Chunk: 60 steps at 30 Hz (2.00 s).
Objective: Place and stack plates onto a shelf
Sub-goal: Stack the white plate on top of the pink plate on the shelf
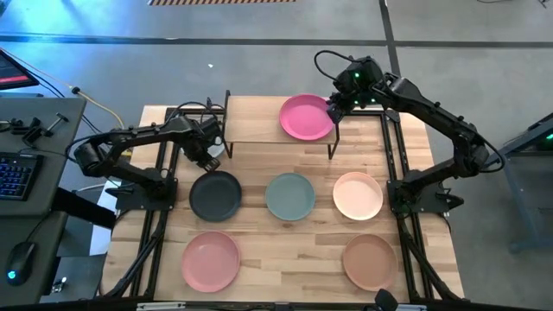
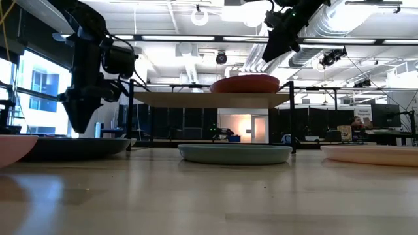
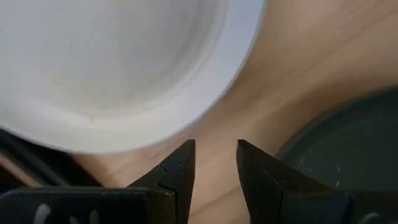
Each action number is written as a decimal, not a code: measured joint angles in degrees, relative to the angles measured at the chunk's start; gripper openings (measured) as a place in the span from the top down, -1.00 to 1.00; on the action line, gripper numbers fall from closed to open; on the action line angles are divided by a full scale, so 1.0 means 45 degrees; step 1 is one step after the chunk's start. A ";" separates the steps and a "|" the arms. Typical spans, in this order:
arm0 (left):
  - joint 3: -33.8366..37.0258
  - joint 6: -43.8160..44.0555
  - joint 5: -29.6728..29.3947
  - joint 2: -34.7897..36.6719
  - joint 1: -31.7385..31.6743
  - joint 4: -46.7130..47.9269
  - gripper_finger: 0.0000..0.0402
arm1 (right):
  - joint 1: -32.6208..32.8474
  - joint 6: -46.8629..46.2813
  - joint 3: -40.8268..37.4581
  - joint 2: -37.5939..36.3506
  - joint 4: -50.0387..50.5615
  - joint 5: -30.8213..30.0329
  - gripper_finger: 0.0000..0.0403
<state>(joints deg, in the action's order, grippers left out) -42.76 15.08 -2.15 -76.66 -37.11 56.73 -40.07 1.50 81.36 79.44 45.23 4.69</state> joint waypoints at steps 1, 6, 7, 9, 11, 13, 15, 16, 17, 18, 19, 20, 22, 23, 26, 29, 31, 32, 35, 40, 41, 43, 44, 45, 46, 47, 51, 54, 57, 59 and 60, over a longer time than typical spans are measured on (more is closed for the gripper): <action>0.0000 0.0143 0.0000 0.0043 0.0040 0.0168 0.46 | 0.0000 0.0005 0.0000 0.0000 0.0004 0.0000 0.59; -0.0005 0.1075 0.0002 0.0368 0.0106 0.1046 0.46 | 0.0000 0.0005 0.0000 0.0000 0.0000 0.0000 0.59; -0.0005 0.1482 -0.0007 0.0433 0.0082 0.1133 0.46 | 0.0000 0.0005 0.0000 0.0000 0.0000 0.0000 0.59; -0.0005 0.2450 -0.0120 0.0557 0.0013 0.1111 0.46 | 0.0000 0.0005 0.0000 0.0000 0.0002 0.0000 0.59; -0.0005 0.3319 -0.0294 0.0685 -0.0087 0.1088 0.46 | 0.0000 0.0004 0.0000 0.0000 0.0000 0.0000 0.59; -0.0010 0.4151 -0.0580 0.0696 -0.0207 0.1057 0.46 | 0.0000 -0.0028 0.0000 0.0000 0.0000 0.0000 0.59; -0.0010 0.4985 -0.0888 0.0699 -0.0383 0.1085 0.46 | 0.0000 -0.0029 0.0000 0.0000 0.0000 0.0000 0.59; -0.0010 0.5412 -0.1000 0.0699 -0.0502 0.1088 0.46 | 0.0000 -0.0029 0.0000 0.0000 0.0000 0.0000 0.59; -0.0010 0.5883 -0.1128 0.0699 -0.0647 0.1088 0.46 | 0.0000 -0.0029 0.0000 0.0000 0.0000 0.0000 0.59; -0.0010 0.6365 -0.1296 0.0699 -0.0804 0.1088 0.46 | 0.0000 -0.0029 0.0000 0.0000 0.0000 0.0000 0.59; -0.0010 0.6765 -0.1455 0.0699 -0.0963 0.1092 0.46 | 0.0000 -0.0029 0.0000 0.0000 0.0000 0.0000 0.59; -0.0010 0.7053 -0.1627 0.0699 -0.1110 0.1096 0.46 | 0.0000 -0.0029 0.0000 0.0000 0.0000 0.0000 0.59; -0.0010 0.7461 -0.1794 0.0699 -0.1477 0.1093 0.46 | 0.0000 -0.0029 0.0000 0.0000 0.0000 0.0000 0.59; -0.0010 0.7591 -0.1792 0.0699 -0.1676 0.1088 0.46 | 0.0000 -0.0033 0.0000 0.0000 0.0000 0.0000 0.59; -0.0019 0.7882 -0.1801 0.0699 -0.2192 0.1060 0.46 | 0.0000 -0.0034 0.0000 0.0000 0.0000 0.0000 0.59; -0.0019 0.8257 -0.1797 0.0699 -0.2584 0.1001 0.46 | 0.0000 -0.0034 0.0000 0.0000 -0.0005 0.0000 0.59; -0.0019 0.8457 -0.1783 0.0699 -0.2843 0.1001 0.46 | 0.0000 -0.0034 0.0000 0.0000 -0.0005 0.0000 0.59; -0.0019 0.8608 -0.1743 0.0699 -0.2962 0.1001 0.46 | 0.0000 -0.0034 0.0000 0.0000 -0.0005 0.0000 0.59; -0.0019 0.8936 -0.1467 0.0699 -0.3192 0.0993 0.46 | 0.0000 -0.0034 0.0000 0.0000 -0.0005 0.0000 0.59; -0.0024 0.9898 -0.1357 0.0699 -0.3448 0.0986 0.46 | 0.0001 -0.0323 0.0000 0.0000 -0.0005 0.0000 0.59; -0.0024 0.9969 -0.1437 0.0699 -0.3496 0.0991 0.46 | 0.0001 -0.0327 0.0000 0.0000 -0.0005 0.0000 0.59; -0.0024 0.9984 -0.1477 0.0699 -0.3575 0.0986 0.46 | 0.0001 -0.0248 0.0000 0.0000 -0.0005 0.0000 0.59; -0.0024 1.0061 -0.1498 0.0699 -0.3627 0.0983 0.46 | 0.0000 -0.0163 0.0000 0.0000 -0.0005 0.0000 0.59; -0.0024 1.0281 -0.1516 0.0699 -0.3701 0.0987 0.46 | 0.0000 -0.0042 0.0000 0.0000 -0.0005 0.0000 0.59; -0.0024 1.0601 -0.1540 0.0699 -0.3763 0.0991 0.46 | 0.0002 0.0029 0.0000 0.0000 -0.0005 0.0000 0.59; -0.0024 1.0933 -0.1516 0.0699 -0.3787 0.0991 0.46 | 0.0004 0.0068 0.0000 0.0000 -0.0005 0.0000 0.59; -0.0024 1.1743 -0.1049 0.0682 -0.3908 0.1109 0.46 | 0.0000 0.0111 0.0000 0.0000 -0.0005 0.0000 0.59; -0.0019 1.2162 -0.0981 0.0655 -0.3918 0.1136 0.46 | 0.0000 0.0316 0.0000 0.0000 -0.0005 -0.0002 0.59; 0.0158 1.2625 -0.0933 0.0655 -0.3918 0.1048 0.46 | 0.0000 0.0307 0.0000 0.0000 -0.0007 -0.0001 0.59; 0.0513 1.3004 -0.0686 0.0646 -0.3918 0.1023 0.46 | 0.0000 0.0325 0.0000 0.0000 -0.0005 -0.0005 0.59; 0.0739 1.3178 -0.0542 0.0646 -0.3918 0.1023 0.46 | 0.0000 0.0342 0.0000 0.0000 -0.0005 -0.0005 0.59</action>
<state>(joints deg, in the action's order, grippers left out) -39.44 74.38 -4.59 -73.76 -54.74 61.33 -40.07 3.04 81.36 79.44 45.21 4.67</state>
